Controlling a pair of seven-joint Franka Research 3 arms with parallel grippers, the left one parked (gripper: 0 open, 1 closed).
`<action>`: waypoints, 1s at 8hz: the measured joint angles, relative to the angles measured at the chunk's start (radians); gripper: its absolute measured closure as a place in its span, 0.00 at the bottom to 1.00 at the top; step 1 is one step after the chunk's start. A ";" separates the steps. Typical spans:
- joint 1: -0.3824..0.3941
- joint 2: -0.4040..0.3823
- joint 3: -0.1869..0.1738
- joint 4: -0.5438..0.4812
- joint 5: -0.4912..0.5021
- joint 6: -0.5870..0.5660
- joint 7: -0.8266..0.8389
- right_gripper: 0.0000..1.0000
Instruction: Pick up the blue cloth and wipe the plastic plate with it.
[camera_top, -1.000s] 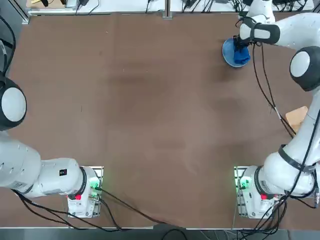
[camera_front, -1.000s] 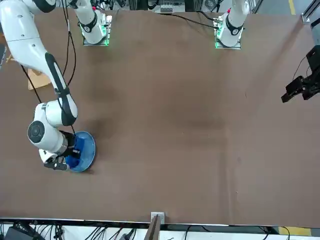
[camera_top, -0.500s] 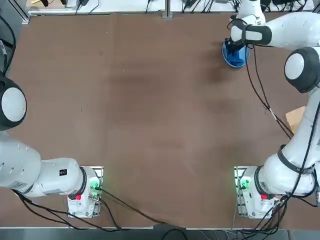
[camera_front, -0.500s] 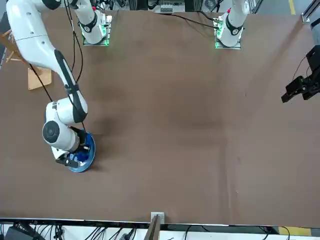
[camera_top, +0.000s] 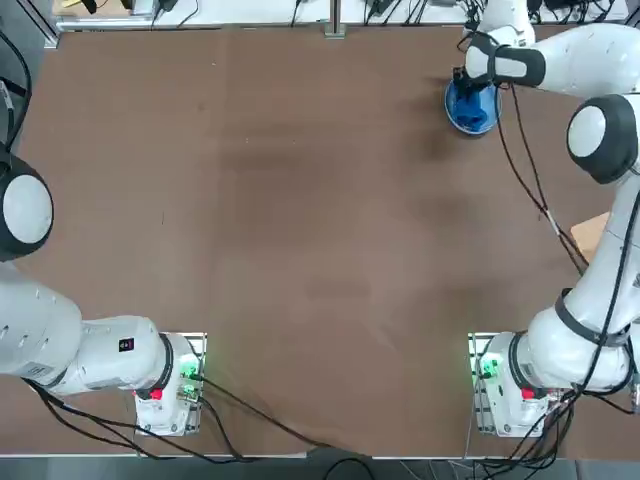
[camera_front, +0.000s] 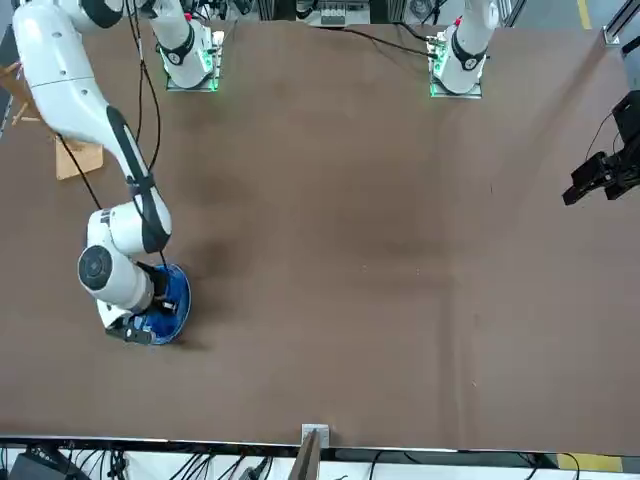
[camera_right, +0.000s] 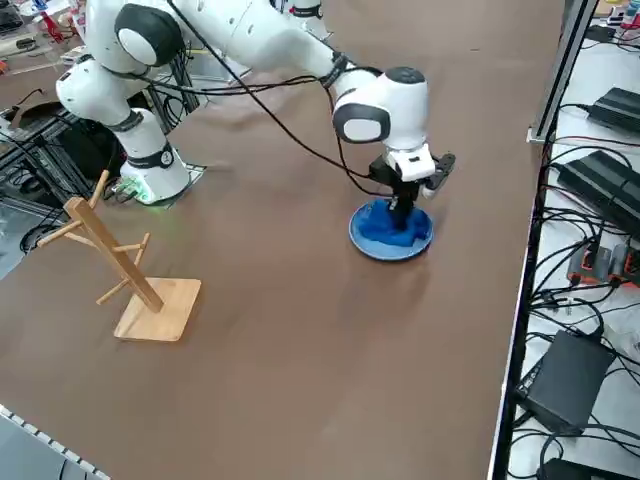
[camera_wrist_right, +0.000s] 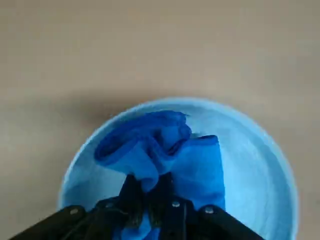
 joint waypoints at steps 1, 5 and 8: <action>-0.033 0.008 0.000 0.010 0.000 0.008 -0.048 0.93; -0.070 0.009 0.004 0.028 0.048 -0.076 -0.081 0.93; -0.042 0.006 0.010 0.089 0.132 -0.218 -0.042 0.93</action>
